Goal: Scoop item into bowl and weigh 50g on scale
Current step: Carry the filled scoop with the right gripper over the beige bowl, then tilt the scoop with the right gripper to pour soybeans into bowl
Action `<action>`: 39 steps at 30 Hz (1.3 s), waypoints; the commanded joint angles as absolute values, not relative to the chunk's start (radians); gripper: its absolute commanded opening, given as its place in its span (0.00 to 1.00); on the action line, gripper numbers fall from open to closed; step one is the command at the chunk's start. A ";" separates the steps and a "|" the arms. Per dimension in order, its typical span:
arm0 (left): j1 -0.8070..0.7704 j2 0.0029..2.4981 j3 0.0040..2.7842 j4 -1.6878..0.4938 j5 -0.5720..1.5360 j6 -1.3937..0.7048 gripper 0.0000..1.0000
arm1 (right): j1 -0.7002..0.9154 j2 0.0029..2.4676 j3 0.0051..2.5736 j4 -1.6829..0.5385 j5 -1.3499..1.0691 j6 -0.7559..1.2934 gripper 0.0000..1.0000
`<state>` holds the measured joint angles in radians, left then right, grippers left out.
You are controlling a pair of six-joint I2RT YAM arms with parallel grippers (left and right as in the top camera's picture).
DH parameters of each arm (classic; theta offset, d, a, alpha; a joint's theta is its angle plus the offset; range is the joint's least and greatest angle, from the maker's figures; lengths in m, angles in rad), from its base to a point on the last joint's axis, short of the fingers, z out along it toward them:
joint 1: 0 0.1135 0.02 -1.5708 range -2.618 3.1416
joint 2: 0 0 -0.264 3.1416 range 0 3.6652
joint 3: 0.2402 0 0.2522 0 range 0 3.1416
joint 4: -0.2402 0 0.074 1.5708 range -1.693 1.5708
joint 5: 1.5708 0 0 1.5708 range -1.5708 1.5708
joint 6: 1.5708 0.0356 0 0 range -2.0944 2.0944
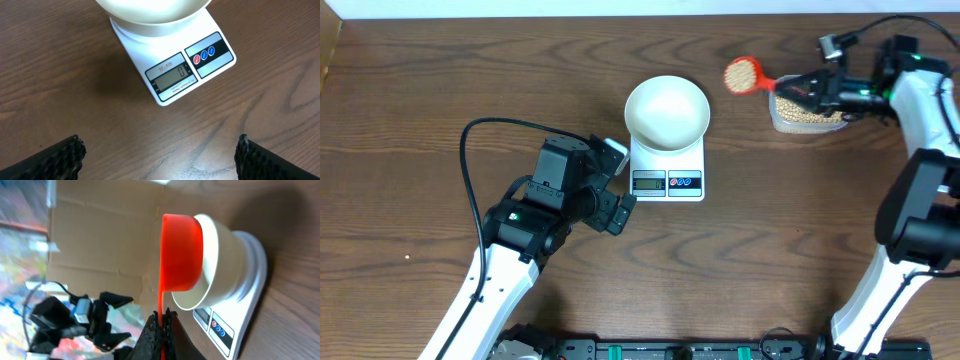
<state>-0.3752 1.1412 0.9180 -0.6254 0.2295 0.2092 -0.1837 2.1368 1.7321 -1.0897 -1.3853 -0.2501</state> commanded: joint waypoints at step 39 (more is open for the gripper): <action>-0.376 1.145 0.912 -0.628 0.216 0.205 0.98 | 0.231 2.132 1.935 -1.079 -0.620 -0.286 0.01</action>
<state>-0.3752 1.1412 0.9180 -0.6258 0.2295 0.2092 0.1993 2.1368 1.9018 -1.0695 -0.7143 -0.2558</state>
